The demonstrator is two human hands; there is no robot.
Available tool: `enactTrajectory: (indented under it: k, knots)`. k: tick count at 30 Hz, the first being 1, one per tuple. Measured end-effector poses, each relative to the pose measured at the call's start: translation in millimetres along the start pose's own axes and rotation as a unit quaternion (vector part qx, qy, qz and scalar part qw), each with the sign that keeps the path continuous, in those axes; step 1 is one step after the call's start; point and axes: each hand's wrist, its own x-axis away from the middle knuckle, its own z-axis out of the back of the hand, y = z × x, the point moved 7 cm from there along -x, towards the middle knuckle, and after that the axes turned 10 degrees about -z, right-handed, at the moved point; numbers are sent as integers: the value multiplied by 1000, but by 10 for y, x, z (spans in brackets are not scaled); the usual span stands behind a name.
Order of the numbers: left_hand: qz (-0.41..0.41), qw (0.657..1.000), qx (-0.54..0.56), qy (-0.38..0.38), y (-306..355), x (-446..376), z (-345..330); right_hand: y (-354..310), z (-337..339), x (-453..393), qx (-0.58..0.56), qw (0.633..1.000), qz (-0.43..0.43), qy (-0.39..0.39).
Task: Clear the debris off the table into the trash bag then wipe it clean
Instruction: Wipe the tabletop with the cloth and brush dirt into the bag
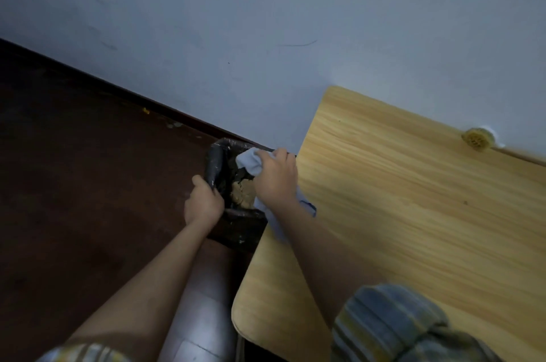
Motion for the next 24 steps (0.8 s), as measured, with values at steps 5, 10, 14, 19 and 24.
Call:
enactTrajectory:
  k: [5,10,14,19,24]
  knots:
    - [-18,1000,-1,1,102,-49,-43,702,599,-250,-38,993,-23,106]
    - [-32,999,-4,3,164,-104,-83,1584,587,-548,-27,984,-156,84]
    - [-39,999,-7,10,123,-104,-50,1303,392,-635,5,995,-77,67]
    - [-35,999,1,22,-19,28,66,914,251,-396,65,995,54,50]
    - [-1,1000,16,24,-295,397,143,706,160,195,47,993,100,27]
